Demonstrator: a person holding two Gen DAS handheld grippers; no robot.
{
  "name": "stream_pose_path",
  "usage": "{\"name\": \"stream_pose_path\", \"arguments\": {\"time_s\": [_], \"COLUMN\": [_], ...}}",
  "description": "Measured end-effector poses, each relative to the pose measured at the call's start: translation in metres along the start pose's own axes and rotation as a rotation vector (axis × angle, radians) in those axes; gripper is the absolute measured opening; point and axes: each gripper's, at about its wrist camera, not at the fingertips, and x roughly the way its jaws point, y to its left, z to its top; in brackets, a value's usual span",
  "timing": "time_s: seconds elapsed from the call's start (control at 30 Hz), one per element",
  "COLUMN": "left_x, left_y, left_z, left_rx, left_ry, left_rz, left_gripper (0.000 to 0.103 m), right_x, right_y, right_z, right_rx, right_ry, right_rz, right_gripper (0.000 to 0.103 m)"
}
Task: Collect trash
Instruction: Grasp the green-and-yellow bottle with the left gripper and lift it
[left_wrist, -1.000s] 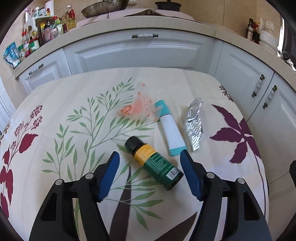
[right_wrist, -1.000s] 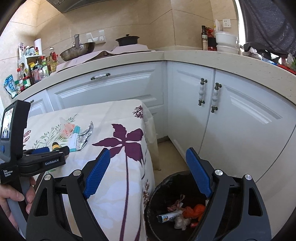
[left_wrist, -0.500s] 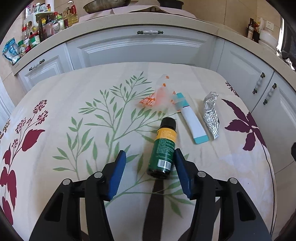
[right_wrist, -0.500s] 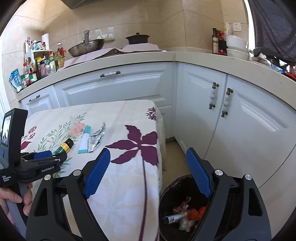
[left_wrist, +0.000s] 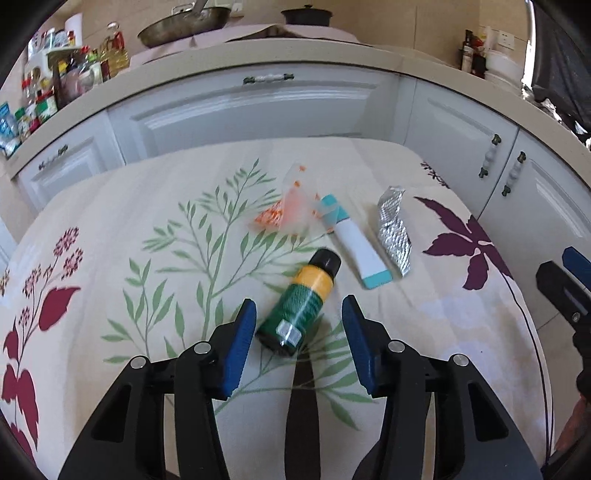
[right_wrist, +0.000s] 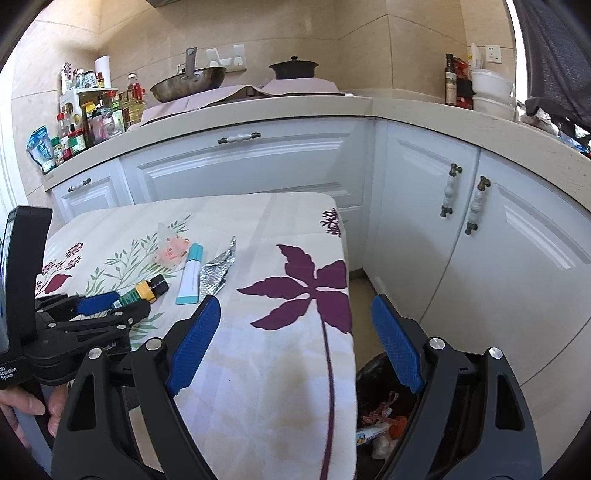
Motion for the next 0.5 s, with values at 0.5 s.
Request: {"name": "stream_pose_path", "arguments": {"time_s": [0.5], "left_x": [-0.001], "left_y": [0.017], "left_z": [-0.002], "left_rx": [-0.022], "left_ry": [0.005], "left_rz": [-0.04], "left_gripper": [0.024], "right_x": [0.026], "right_y": [0.027], "right_z": [0.009], "right_rx": [-0.023], "right_ry": [0.04], "right_rz": [0.052], "right_gripper": [0.082]}}
